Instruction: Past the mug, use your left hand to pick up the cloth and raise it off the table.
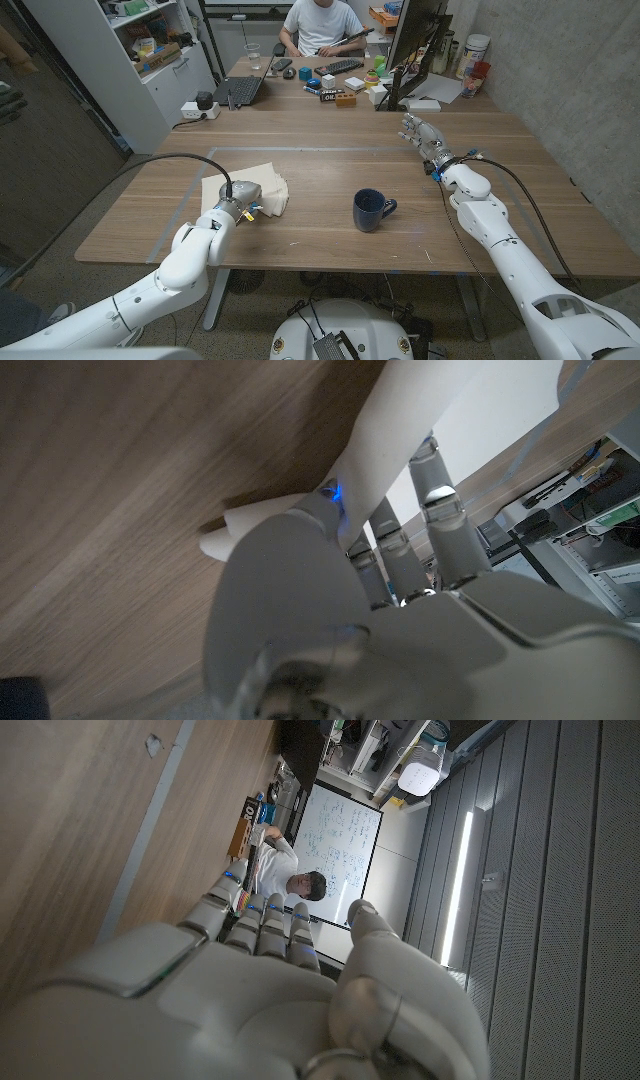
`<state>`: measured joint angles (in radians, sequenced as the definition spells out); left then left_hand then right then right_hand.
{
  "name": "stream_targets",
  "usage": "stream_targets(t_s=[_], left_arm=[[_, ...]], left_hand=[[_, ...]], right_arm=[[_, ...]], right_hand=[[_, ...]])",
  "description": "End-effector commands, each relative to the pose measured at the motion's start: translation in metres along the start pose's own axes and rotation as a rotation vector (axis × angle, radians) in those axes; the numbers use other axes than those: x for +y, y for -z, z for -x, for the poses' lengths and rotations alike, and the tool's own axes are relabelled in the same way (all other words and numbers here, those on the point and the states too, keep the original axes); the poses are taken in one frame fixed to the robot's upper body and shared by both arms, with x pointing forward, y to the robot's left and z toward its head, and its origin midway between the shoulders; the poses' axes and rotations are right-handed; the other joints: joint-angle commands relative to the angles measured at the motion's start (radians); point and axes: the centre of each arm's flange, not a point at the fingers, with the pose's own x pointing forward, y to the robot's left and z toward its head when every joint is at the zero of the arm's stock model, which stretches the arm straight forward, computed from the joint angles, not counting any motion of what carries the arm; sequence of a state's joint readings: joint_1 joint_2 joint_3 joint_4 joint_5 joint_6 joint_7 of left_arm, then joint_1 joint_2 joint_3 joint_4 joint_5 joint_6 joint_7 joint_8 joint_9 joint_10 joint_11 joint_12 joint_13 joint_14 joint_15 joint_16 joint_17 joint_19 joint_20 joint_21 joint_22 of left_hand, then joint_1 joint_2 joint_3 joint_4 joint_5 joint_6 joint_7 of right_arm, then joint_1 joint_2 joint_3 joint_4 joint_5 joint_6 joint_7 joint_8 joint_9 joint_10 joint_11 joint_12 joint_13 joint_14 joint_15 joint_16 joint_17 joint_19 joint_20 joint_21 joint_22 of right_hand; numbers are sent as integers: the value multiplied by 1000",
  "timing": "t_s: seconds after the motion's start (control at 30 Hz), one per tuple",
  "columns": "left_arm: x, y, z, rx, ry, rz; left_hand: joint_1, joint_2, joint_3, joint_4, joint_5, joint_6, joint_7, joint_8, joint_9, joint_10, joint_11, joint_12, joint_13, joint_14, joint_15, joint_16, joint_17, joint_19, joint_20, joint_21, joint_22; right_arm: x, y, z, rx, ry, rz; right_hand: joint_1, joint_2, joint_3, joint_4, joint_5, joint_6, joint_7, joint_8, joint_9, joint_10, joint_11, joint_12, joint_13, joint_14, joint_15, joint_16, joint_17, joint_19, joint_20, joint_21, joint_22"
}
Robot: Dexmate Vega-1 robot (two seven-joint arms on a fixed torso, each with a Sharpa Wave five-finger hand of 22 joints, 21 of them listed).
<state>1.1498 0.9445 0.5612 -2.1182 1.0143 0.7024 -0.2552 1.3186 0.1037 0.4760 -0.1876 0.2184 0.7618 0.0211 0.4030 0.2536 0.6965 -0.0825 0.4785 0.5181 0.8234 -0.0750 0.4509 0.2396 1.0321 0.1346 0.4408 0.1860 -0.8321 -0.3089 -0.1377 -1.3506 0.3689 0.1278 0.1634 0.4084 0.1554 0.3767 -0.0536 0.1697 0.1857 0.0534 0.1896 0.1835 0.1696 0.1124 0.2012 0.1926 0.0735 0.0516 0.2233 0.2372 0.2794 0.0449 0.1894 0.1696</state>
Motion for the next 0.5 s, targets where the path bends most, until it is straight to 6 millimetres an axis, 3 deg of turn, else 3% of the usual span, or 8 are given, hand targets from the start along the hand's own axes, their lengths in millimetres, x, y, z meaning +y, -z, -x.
stream_targets(t_s=[0.03,0.17,0.27,0.33,0.5], left_arm=[[-2,2,-3,13,-7,61],[-5,4,-7,17,10,97],[-4,4,-4,11,-22,111],[-1,4,-5,6,-1,119],[0,5,-5,19,-7,119]], left_hand=[[49,-2,3,1,9,58,-1,31,18,50,1,27,28,28,-25,23,27,45,-36,24,1],[147,-8,32,-4,42,159,26,102,60,90,2,63,96,57,-46,20,41,42,-75,41,0],[177,-24,32,4,58,190,48,146,100,99,7,77,144,105,-58,35,72,69,-141,72,3],[187,-32,28,6,61,206,56,163,114,108,12,83,165,128,-69,43,87,83,-172,90,4],[207,-46,18,6,64,236,60,172,101,132,18,89,197,185,-83,76,126,95,-208,119,7]], right_arm=[[2,1,-3,1,0,0],[3,1,-3,2,2,-1],[3,2,-3,7,-1,1],[3,2,-3,7,-1,0],[3,1,-4,6,-3,3]], right_hand=[[-7,0,-5,1,8,3,-5,3,5,8,4,2,6,6,0,7,2,4,4,4,2],[-8,-1,-6,1,8,3,-5,2,5,7,4,2,6,6,-1,7,2,5,4,4,2],[-8,-1,-7,1,8,2,-4,2,5,7,5,2,6,6,-1,7,2,4,5,4,2],[-9,-1,-7,1,8,2,-4,2,5,7,5,2,6,7,-1,7,2,4,4,4,2],[-10,-2,-8,1,8,2,-5,3,5,7,4,2,6,6,-1,6,2,4,5,4,2]])
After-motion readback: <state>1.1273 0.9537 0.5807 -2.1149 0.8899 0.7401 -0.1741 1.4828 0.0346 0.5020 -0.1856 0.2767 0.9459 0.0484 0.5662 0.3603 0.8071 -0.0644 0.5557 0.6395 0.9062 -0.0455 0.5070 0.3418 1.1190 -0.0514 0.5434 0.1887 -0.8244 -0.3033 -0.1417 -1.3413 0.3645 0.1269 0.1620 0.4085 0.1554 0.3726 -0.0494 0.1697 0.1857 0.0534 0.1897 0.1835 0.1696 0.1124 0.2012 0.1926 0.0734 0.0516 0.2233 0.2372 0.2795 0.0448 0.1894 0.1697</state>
